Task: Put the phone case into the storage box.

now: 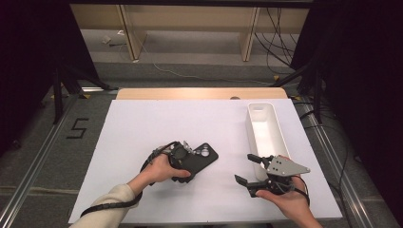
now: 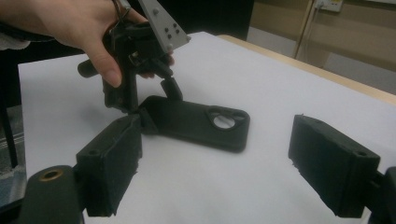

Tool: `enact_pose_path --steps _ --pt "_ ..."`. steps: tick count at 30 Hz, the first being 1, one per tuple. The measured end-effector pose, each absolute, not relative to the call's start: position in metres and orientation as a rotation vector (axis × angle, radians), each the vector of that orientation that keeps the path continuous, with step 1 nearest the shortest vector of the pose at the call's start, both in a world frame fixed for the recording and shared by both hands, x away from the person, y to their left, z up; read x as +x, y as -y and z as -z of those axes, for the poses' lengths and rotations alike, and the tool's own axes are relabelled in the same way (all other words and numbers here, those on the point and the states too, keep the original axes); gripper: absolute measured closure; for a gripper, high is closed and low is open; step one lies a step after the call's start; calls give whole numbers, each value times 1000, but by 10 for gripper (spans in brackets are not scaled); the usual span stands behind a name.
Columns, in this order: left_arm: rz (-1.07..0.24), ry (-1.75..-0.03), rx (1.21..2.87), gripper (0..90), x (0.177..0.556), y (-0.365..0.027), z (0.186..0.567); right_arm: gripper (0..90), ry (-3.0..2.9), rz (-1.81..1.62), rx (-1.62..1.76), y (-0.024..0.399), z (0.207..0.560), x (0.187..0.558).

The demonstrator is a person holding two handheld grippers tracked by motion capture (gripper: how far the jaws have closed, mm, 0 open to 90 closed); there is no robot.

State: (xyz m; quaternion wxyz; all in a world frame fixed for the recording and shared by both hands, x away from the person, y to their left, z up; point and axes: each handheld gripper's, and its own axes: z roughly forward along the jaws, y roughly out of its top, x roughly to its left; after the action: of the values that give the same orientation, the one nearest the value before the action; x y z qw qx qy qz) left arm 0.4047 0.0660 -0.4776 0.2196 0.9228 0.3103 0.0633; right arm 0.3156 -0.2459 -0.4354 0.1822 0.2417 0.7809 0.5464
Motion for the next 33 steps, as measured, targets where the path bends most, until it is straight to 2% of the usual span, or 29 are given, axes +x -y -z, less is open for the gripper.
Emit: enact_pose_path --steps 33 --pt "-196 -861 2486 152 399 -70 473 187 -2199 -1537 688 247 436 316"
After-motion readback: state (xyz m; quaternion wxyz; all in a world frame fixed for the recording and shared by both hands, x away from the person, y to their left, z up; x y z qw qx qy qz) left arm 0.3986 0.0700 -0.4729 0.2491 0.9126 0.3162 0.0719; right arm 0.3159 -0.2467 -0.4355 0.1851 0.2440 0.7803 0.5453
